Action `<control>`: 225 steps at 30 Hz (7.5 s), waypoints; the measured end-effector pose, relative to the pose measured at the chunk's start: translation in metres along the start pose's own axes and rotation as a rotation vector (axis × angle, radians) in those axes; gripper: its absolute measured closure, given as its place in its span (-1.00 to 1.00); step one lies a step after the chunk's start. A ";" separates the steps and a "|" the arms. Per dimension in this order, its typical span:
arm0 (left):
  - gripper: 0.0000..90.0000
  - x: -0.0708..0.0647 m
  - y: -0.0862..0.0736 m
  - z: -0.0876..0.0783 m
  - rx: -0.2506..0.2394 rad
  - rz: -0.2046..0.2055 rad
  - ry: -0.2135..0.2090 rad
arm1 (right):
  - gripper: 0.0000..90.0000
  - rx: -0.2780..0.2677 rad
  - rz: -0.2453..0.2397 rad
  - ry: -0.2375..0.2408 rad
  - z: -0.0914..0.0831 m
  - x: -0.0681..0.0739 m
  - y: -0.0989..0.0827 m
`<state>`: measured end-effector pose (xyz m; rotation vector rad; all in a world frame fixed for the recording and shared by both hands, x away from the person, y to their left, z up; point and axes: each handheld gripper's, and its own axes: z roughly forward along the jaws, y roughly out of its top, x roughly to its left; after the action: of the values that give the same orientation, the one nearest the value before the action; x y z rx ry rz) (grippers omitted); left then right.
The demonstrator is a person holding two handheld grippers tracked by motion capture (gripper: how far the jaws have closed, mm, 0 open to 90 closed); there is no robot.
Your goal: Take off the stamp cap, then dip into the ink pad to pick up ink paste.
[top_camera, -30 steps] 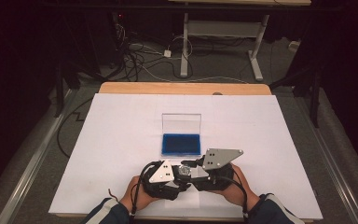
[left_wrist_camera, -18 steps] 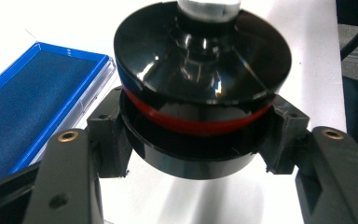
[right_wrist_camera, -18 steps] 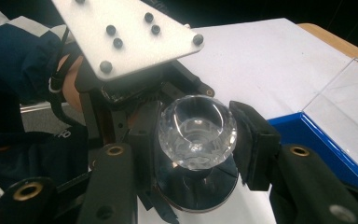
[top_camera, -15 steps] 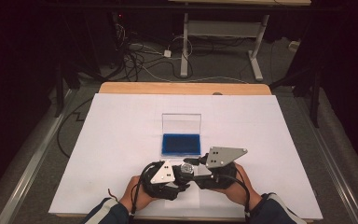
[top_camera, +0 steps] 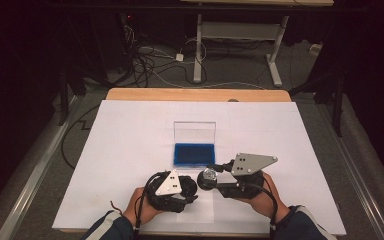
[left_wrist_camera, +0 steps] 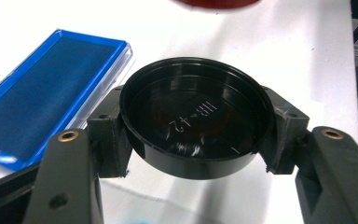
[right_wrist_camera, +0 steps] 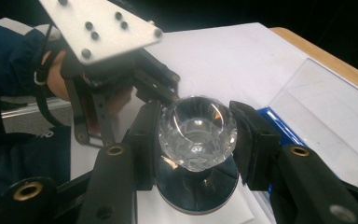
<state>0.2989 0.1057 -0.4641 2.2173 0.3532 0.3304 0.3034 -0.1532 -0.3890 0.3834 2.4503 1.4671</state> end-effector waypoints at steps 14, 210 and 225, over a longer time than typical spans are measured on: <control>-0.20 0.013 -0.014 -0.023 -0.003 -0.034 0.058 | 0.26 0.019 0.003 -0.048 -0.016 -0.006 -0.008; -0.20 0.025 -0.074 -0.081 -0.018 -0.165 0.151 | 0.26 0.400 0.102 -0.062 0.122 -0.102 0.015; -0.20 0.025 -0.074 -0.082 -0.019 -0.165 0.149 | 0.26 0.409 0.068 -0.083 0.123 -0.098 0.016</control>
<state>0.2829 0.2174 -0.4699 2.1338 0.6072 0.4089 0.4394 -0.0802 -0.4227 0.5983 2.6833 0.9397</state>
